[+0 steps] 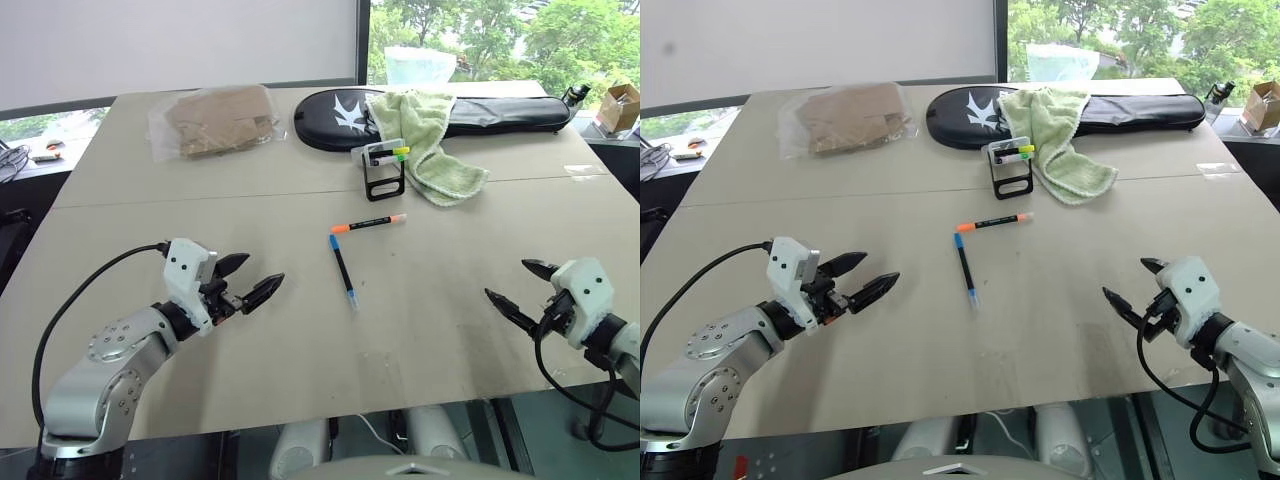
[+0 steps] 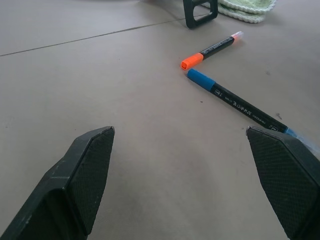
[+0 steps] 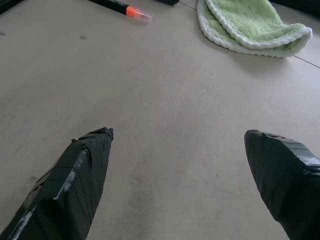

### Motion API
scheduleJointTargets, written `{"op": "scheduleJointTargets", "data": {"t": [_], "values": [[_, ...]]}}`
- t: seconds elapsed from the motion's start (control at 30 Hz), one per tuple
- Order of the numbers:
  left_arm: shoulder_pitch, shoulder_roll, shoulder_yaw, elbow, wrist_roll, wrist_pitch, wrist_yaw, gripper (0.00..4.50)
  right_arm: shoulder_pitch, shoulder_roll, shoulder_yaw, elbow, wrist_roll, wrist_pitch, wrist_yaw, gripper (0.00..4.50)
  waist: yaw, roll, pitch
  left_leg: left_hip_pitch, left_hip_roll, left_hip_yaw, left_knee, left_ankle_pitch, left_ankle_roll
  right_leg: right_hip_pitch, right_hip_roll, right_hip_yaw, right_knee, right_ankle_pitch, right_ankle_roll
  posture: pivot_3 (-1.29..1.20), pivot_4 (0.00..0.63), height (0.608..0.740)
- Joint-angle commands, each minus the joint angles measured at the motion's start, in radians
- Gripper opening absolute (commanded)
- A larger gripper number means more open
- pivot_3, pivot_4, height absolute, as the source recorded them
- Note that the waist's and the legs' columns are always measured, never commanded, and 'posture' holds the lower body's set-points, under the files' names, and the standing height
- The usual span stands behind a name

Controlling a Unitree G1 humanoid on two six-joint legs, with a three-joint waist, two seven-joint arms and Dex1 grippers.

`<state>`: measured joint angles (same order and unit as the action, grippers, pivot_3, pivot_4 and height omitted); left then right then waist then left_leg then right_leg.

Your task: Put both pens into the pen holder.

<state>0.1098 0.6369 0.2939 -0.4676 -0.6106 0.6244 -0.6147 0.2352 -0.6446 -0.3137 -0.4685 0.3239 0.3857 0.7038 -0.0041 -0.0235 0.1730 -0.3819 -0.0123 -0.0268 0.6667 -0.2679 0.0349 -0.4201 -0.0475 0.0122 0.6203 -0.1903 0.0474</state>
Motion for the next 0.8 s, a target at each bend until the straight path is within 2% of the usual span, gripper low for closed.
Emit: {"op": "scheduleJointTargets", "data": {"t": [0.03,0.13,0.23,0.43,0.6,0.8], "values": [[0.008,0.004,0.014,-0.045,-0.014,-0.019,-0.016,4.40,-0.061,-0.021,0.058,-0.098,0.041,0.089,-0.013,4.50,-0.004,0.000,0.000,0.000,0.000,0.000,0.000,0.000,0.000,0.000,0.000,0.000,0.000,0.000,0.000,0.00,0.150,0.740],[0.020,0.005,0.016,-0.072,-0.026,-0.019,-0.026,4.40,-0.187,-0.052,0.185,-0.233,0.151,0.320,-0.016,4.50,-0.014,0.000,0.001,0.001,0.002,0.002,0.000,0.000,0.000,-0.001,-0.003,0.002,0.000,0.000,0.000,0.00,0.150,0.740],[0.033,0.011,0.004,-0.077,-0.004,-0.044,-0.044,4.40,-0.322,-0.011,0.283,-0.248,0.212,0.445,-0.053,4.50,-0.004,0.000,0.001,0.001,0.003,-0.001,0.000,0.000,0.000,-0.001,-0.001,-0.002,0.001,0.000,0.000,0.00,0.150,0.740],[0.058,0.018,-0.002,-0.082,0.000,-0.085,-0.094,4.40,-0.550,0.066,0.541,-0.119,0.148,0.558,-0.089,4.50,-0.002,0.000,0.000,-0.003,0.001,0.000,0.000,0.000,0.000,-0.003,-0.001,-0.003,0.000,0.002,-0.003,0.00,0.150,0.740],[0.070,0.028,0.016,-0.060,0.007,-0.105,-0.112,4.40,-0.706,0.206,0.595,0.064,0.163,0.688,-0.139,4.50,-0.004,0.000,0.000,-0.003,-0.001,0.000,0.000,0.000,0.000,-0.003,-0.002,-0.003,-0.001,0.003,-0.005,0.00,0.150,0.740],[0.095,0.035,0.036,-0.064,-0.003,-0.129,-0.139,4.40,-0.744,0.313,0.651,0.211,0.130,0.723,-0.170,4.50,-0.009,0.000,0.000,-0.003,-0.001,-0.002,-0.001,0.000,0.000,-0.003,-0.002,-0.004,0.000,0.003,-0.005,0.00,0.150,0.740]]}}
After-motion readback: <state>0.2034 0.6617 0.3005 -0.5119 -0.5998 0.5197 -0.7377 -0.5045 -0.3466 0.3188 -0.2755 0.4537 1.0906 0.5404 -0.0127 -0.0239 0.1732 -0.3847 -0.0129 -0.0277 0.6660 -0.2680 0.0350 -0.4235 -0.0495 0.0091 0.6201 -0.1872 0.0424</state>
